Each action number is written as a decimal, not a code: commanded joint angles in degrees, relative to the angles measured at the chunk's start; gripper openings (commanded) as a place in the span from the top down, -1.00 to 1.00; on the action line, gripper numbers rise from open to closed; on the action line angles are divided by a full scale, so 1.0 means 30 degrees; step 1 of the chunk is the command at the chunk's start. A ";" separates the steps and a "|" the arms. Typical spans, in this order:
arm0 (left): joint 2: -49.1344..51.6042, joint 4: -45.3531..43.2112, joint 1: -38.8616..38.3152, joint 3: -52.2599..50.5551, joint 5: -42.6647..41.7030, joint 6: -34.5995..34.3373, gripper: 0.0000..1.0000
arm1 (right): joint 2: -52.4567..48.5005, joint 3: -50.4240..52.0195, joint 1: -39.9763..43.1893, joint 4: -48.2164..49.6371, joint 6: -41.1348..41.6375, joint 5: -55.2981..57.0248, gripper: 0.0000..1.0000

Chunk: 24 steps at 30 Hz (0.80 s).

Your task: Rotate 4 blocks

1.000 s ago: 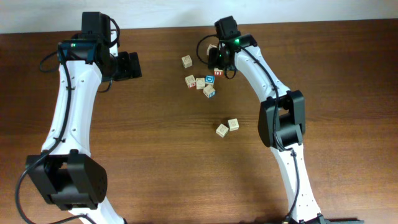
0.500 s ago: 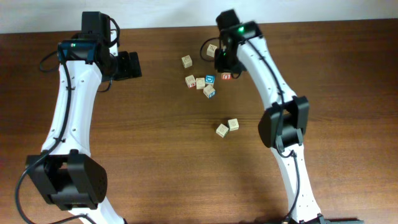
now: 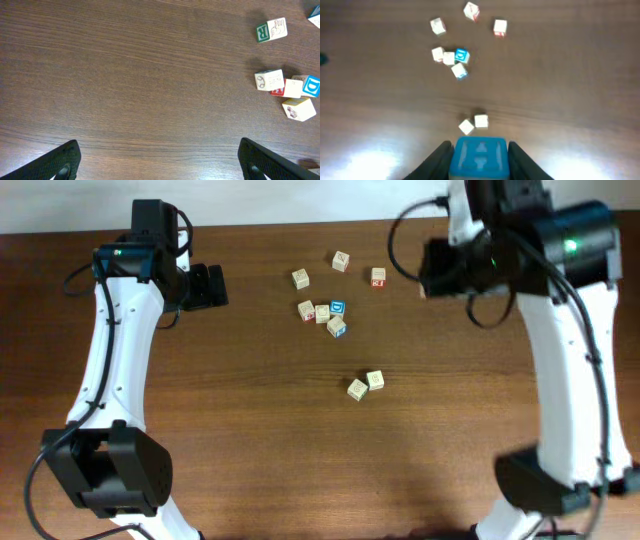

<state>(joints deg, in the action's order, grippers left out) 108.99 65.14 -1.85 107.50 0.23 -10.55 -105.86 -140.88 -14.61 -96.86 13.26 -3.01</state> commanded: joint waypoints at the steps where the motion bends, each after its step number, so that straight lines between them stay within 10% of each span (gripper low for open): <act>1: 0.0138 -0.0117 0.0044 0.0401 -0.0131 -0.0168 -0.98 | 0.0342 0.6397 0.0044 0.0262 0.0102 0.0663 0.29; 10: 0.0138 -0.0146 0.0044 0.0401 -0.0138 -0.0175 -0.97 | 0.0219 2.0371 0.0029 1.2291 0.0226 -0.0627 0.28; 18: 0.0138 -0.0291 0.0044 0.0401 -0.0138 -0.0175 -0.97 | -0.0386 1.6633 0.1923 1.4294 -0.0044 -0.0415 -0.01; 24: 0.0138 -0.0561 0.0044 0.0401 -0.0138 -0.0175 -0.97 | -0.7176 0.9005 0.2776 1.2903 -0.3388 0.0270 -0.15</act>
<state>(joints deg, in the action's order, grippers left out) 108.99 63.51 -1.85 107.59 0.23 -10.55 -118.91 -108.84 -7.09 -57.52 8.64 -4.08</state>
